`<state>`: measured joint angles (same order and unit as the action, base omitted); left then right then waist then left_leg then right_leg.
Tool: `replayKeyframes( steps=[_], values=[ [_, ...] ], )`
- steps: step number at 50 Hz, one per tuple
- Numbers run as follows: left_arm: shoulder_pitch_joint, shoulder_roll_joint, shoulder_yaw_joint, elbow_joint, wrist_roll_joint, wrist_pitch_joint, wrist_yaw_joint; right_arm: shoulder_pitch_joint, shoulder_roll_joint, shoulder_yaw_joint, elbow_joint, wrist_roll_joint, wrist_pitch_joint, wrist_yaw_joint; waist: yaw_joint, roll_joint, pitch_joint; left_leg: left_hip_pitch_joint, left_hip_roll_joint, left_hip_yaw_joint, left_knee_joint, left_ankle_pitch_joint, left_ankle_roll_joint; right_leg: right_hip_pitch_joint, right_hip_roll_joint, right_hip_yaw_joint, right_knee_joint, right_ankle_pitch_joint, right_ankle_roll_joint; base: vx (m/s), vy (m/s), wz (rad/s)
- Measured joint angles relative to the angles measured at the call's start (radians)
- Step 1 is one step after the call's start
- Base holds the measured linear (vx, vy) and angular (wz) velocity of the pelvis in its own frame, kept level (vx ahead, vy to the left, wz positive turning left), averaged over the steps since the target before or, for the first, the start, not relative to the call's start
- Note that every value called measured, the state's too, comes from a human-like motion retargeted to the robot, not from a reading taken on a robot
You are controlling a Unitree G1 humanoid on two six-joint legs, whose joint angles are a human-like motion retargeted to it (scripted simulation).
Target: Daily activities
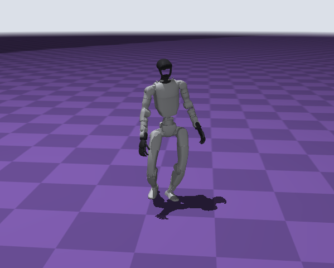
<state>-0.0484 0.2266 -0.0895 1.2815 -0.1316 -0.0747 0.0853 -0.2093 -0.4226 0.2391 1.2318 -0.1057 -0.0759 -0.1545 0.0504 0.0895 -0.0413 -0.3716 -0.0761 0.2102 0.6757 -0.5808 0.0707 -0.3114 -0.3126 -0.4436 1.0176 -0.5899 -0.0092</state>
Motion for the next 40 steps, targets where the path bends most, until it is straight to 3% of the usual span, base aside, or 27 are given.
replayKeyframes(
  steps=[4,10,15,27,30,40],
  values=[
    [0.0,-0.019,-0.054,0.012,0.014,0.018,-0.008,-0.16,0.045,0.077,0.002,-0.017,0.004,-0.019,-0.066,-0.152,0.023,0.135,-0.254,-0.088,-0.301,0.179,0.034,-0.142,-0.147,0.246,0.244,-0.035,0.047,-0.04,0.09,1.96],
    [0.025,-0.05,-0.143,0.021,0.051,0.033,-0.03,-0.335,0.127,0.168,-0.013,-0.03,0.016,-0.054,-0.061,-0.198,0.037,0.187,-0.329,-0.201,-0.397,0.26,0.043,-0.233,-0.103,0.432,0.238,-0.064,0.069,0.01,0.0,0.88],
    [0.028,-0.053,-0.191,0.014,0.08,0.032,-0.043,-0.431,0.199,0.215,-0.014,-0.029,0.044,-0.097,-0.015,-0.172,0.029,0.187,-0.283,-0.262,-0.428,0.27,0.04,-0.228,0.029,0.507,0.018,-0.044,0.088,0.04,-0.06,0.27],
    [0.037,-0.057,-0.237,-0.057,0.103,0.02,0.006,-0.434,0.275,0.187,-0.014,0.032,0.073,-0.239,0.031,-0.146,0.046,0.083,-0.221,-0.255,-0.238,0.203,0.044,-0.154,0.097,0.459,-0.173,-0.037,0.085,0.05,-0.1,-0.2],
    [0.016,-0.051,-0.246,-0.081,0.103,0.024,0.018,-0.45,0.245,0.149,-0.037,0.081,0.078,-0.273,0.044,-0.11,0.033,0.098,-0.162,-0.262,-0.288,0.203,0.043,-0.111,0.16,0.441,-0.302,0.007,0.077,0.12,-0.08,-0.45],
    [0.005,-0.053,-0.271,-0.132,0.122,0.029,0.04,-0.475,0.041,0.024,-0.371,0.196,0.003,-0.34,-0.048,-0.11,0.051,0.058,-0.152,-0.215,-0.174,0.147,0.06,-0.134,0.177,0.48,-0.245,-0.019,0.086,0.04,-0.02,-0.25]
  ],
)
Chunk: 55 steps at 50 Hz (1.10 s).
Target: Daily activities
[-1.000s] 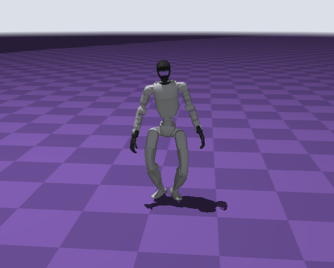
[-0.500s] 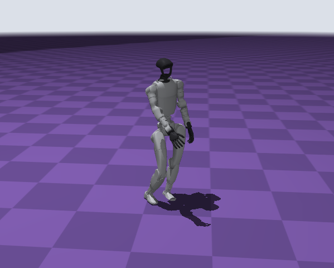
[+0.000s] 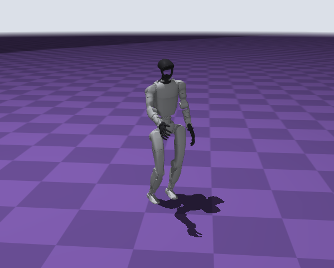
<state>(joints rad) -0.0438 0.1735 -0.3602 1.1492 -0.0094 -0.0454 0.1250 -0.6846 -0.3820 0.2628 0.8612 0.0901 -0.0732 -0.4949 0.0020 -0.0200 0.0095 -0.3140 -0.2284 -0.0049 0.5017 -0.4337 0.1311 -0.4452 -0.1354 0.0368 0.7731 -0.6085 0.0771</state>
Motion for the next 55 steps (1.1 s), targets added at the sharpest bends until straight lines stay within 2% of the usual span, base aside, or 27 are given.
replayKeyframes(
  steps=[2,9,13,16,18,22,28,32,40,55],
  values=[
    [-0.025,0.0,-0.016,-0.005,0.015,0.005,-0.002,0.034,-0.097,-0.056,-0.171,0.004,0.01,-0.003,0.013,0.035,-0.011,0.032,0.039,-0.009,-0.095,0.023,-0.002,0.037,0.043,-0.002,-0.125,0.051,-0.008,0.1,0.02,-0.47],
    [-0.022,0.002,-0.041,-0.006,0.087,-0.003,0.011,0.099,-0.282,-0.181,-0.41,-0.04,-0.044,-0.054,-0.066,0.036,0.011,0.009,0.027,0.024,-0.023,-0.006,-0.004,0.004,0.034,0.028,-0.043,0.027,0.001,-0.01,0.01,-0.07],
    [-0.05,-0.007,-0.071,-0.012,0.123,-0.016,0.023,0.17,-0.312,-0.252,-0.454,-0.042,-0.052,-0.087,-0.087,0.049,0.024,0.006,0.021,0.039,-0.034,-0.004,-0.008,-0.013,0.03,0.045,-0.036,0.027,0.012,-0.01,0.04,-0.15],
    [-0.094,-0.015,-0.107,-0.025,0.133,-0.031,0.037,0.221,-0.278,-0.266,-0.422,-0.011,-0.055,-0.102,-0.094,0.058,0.033,0.009,0.014,0.051,-0.061,0.006,-0.01,-0.028,0.026,0.063,-0.036,0.031,0.021,-0.02,0.06,-0.27],
    [-0.157,-0.012,-0.138,-0.029,0.121,-0.043,0.045,0.223,-0.238,-0.252,-0.34,0.04,-0.074,-0.096,-0.076,0.072,0.022,0.075,0.022,0.046,-0.256,0.083,-0.009,-0.013,0.039,0.076,-0.145,0.075,0.025,0.05,0.08,-0.51],
    [-0.221,-0.05,-0.203,-0.048,0.094,-0.061,0.047,0.263,-0.112,-0.156,-0.186,0.121,-0.059,-0.033,-0.086,0.082,0.044,0.105,-0.003,0.074,-0.335,0.132,-0.016,-0.049,0.023,0.111,-0.105,0.075,0.042,-0.08,0.05,-0.33],
    [-0.32,-0.119,-0.337,-0.041,0.053,-0.077,0.007,0.255,0.11,0.096,0.137,0.213,-0.012,0.202,-0.099,0.107,0.055,0.135,-0.039,0.108,-0.466,0.193,-0.029,-0.117,0.008,0.165,-0.062,0.067,0.064,-0.08,0.05,-0.34],
    [-0.363,-0.146,-0.4,-0.03,0.047,-0.083,-0.036,0.242,0.2,0.227,0.275,0.228,0.005,0.363,-0.106,0.13,0.063,0.146,-0.051,0.118,-0.538,0.234,-0.032,-0.151,0.009,0.186,-0.059,0.074,0.074,-0.06,0.03,-0.34],
    [-0.381,-0.14,-0.425,-0.068,0.038,-0.089,-0.075,0.21,0.218,0.299,0.306,0.279,0.0,0.506,-0.118,0.157,0.079,0.11,-0.057,0.129,-0.541,0.24,-0.027,-0.193,0.011,0.204,-0.07,0.086,0.093,-0.02,0.03,-0.23],
    [-0.395,-0.154,-0.4,-0.101,-0.009,-0.061,-0.036,0.137,0.199,0.255,0.284,0.443,0.001,0.525,-0.11,0.166,0.107,0.07,-0.067,0.139,-0.542,0.256,-0.006,-0.245,0.011,0.223,-0.075,0.104,0.127,0.0,0.0,-0.01]
  ],
)
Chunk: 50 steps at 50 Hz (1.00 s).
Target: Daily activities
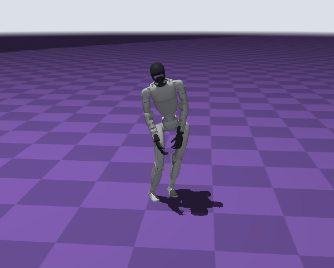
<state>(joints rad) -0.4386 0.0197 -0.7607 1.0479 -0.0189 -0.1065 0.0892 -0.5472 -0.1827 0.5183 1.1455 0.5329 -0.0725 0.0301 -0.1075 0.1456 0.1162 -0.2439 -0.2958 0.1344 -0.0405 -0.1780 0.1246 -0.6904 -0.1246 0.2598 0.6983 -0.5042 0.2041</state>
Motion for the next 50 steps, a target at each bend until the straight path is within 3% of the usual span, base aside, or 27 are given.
replayKeyframes(
  steps=[15,34,43,50],
  values=[
    [0.001,0.004,-0.022,0.003,-0.039,0.008,0.026,-0.065,0.017,-0.013,-0.022,0.091,0.001,0.018,0.013,-0.01,0.007,-0.029,0.009,0.025,0.0,0.011,0.021,-0.027,0.018,0.016,-0.039,0.036,0.036,0.0,0.0,-0.25],
    [0.057,0.035,-0.001,0.08,-0.028,0.022,0.044,0.05,0.029,0.003,-0.09,0.227,0.019,0.118,0.006,-0.091,-0.009,0.033,0.027,0.066,0.001,0.008,0.044,0.017,0.064,0.036,-0.058,0.045,0.058,0.03,-0.02,-0.36],
    [0.116,0.051,-0.016,0.073,0.018,0.007,0.044,-0.196,-0.095,-0.149,-0.173,0.275,-0.059,0.001,0.011,-0.15,-0.019,0.099,0.024,0.096,0.002,0.01,0.068,0.063,0.085,0.049,-0.035,0.03,0.058,0.03,-0.02,-0.37],
    [0.119,0.066,-0.046,0.058,0.038,0.013,0.049,-0.349,-0.169,-0.222,-0.191,0.224,-0.077,-0.109,0.045,-0.18,0.011,0.126,0.014,0.108,0.002,0.027,0.085,0.083,0.085,0.044,-0.04,0.031,0.058,0.02,-0.02,-0.33]
  ],
)
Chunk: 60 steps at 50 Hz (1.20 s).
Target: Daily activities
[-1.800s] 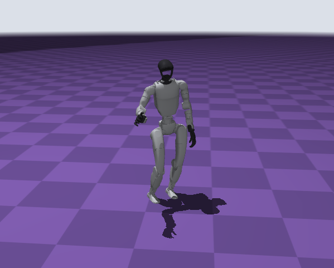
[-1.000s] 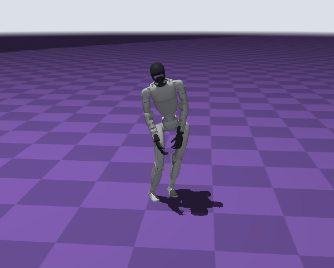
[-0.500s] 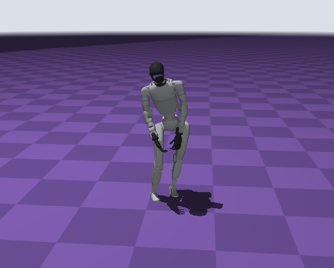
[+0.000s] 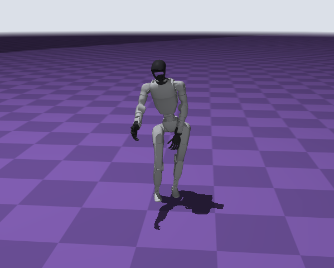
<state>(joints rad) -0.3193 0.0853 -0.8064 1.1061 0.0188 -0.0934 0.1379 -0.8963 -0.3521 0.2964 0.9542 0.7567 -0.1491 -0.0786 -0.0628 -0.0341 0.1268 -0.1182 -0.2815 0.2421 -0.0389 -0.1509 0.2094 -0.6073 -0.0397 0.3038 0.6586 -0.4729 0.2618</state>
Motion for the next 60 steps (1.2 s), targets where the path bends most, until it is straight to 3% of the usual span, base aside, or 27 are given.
replayKeyframes(
  steps=[12,20,45,60],
  values=[
    [-0.044,0.014,-0.066,-0.01,-0.032,0.024,-0.011,0.081,0.159,0.071,0.17,0.013,0.081,0.08,0.021,0.008,0.078,0.037,-0.011,0.035,-0.001,-0.007,-0.016,-0.002,0.021,0.0,0.046,-0.014,0.0,-0.01,-0.04,-0.28],
    [-0.045,0.01,-0.092,0.013,-0.047,0.026,0.014,0.161,0.219,0.121,0.233,0.007,0.076,0.113,0.002,0.023,0.108,0.058,-0.016,0.048,-0.002,-0.005,-0.013,0.002,0.034,-0.001,0.061,-0.019,0.0,0.0,-0.05,-0.3],
    [0.031,0.043,-0.158,-0.004,0.02,-0.047,0.183,0.115,0.217,0.108,0.138,-0.025,-0.033,-0.114,0.038,0.0,0.1,0.147,0.011,0.128,0.004,-0.01,0.012,0.109,0.11,-0.008,-0.041,0.047,0.0,0.02,-0.02,-0.39],
    [0.067,0.02,-0.169,0.042,-0.023,-0.062,0.203,0.239,0.261,0.191,0.023,-0.049,-0.041,-0.089,0.049,-0.015,0.084,0.214,0.049,0.209,0.005,-0.019,0.013,0.215,0.181,0.012,-0.163,0.13,0.0,0.02,-0.02,-0.47]
  ],
)
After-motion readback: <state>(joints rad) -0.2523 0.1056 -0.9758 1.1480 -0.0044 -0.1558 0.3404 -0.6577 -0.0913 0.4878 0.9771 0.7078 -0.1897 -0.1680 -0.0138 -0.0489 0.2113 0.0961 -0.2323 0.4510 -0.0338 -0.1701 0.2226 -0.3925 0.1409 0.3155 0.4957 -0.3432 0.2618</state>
